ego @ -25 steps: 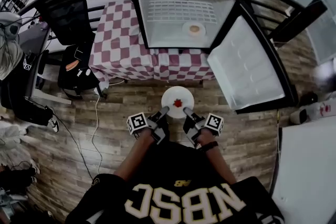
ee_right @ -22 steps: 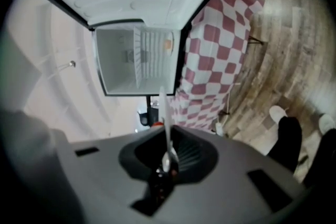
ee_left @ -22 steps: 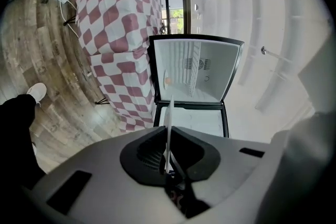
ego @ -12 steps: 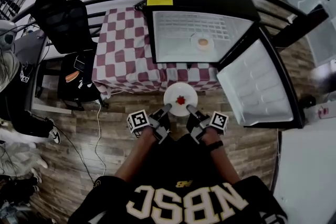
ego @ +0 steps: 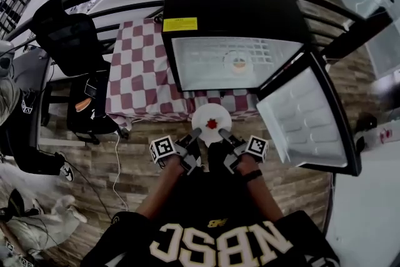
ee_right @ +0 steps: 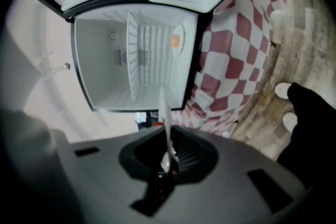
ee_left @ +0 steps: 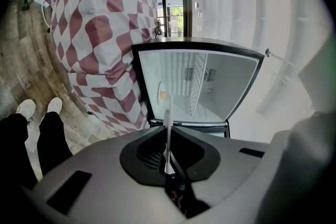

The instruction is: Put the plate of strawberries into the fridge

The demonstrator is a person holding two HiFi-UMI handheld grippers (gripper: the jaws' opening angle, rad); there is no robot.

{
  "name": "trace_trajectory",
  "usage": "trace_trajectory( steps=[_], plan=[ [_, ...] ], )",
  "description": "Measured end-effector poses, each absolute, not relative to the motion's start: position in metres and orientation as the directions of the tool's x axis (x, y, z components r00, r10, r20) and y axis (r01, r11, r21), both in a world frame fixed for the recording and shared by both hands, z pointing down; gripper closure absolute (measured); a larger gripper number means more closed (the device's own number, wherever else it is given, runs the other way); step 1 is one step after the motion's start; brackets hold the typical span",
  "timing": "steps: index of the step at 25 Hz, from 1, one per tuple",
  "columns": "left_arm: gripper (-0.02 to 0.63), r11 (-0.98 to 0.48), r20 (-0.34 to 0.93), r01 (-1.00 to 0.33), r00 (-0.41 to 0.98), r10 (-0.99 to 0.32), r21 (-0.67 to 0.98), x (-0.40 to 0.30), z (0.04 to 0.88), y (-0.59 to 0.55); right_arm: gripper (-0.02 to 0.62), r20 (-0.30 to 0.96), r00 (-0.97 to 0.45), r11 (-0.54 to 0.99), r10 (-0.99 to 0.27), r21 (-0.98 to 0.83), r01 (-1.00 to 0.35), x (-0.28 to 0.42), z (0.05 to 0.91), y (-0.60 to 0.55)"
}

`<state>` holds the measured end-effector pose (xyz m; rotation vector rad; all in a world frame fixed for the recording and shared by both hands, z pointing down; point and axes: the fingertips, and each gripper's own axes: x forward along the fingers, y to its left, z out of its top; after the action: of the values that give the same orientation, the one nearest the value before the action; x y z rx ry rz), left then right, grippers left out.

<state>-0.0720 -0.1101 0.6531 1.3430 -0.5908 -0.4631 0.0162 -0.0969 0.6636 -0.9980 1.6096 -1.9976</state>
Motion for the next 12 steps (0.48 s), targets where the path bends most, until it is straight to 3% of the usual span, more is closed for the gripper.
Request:
trace_trajectory(
  steps=[12],
  plan=[
    [0.571,0.166,0.191,-0.104,0.702,-0.686,0.981,-0.059,0.681,-0.193,0.560,0.314,-0.693,-0.291,-0.649,-0.944,-0.156,0.031,0.690,-0.188]
  ],
)
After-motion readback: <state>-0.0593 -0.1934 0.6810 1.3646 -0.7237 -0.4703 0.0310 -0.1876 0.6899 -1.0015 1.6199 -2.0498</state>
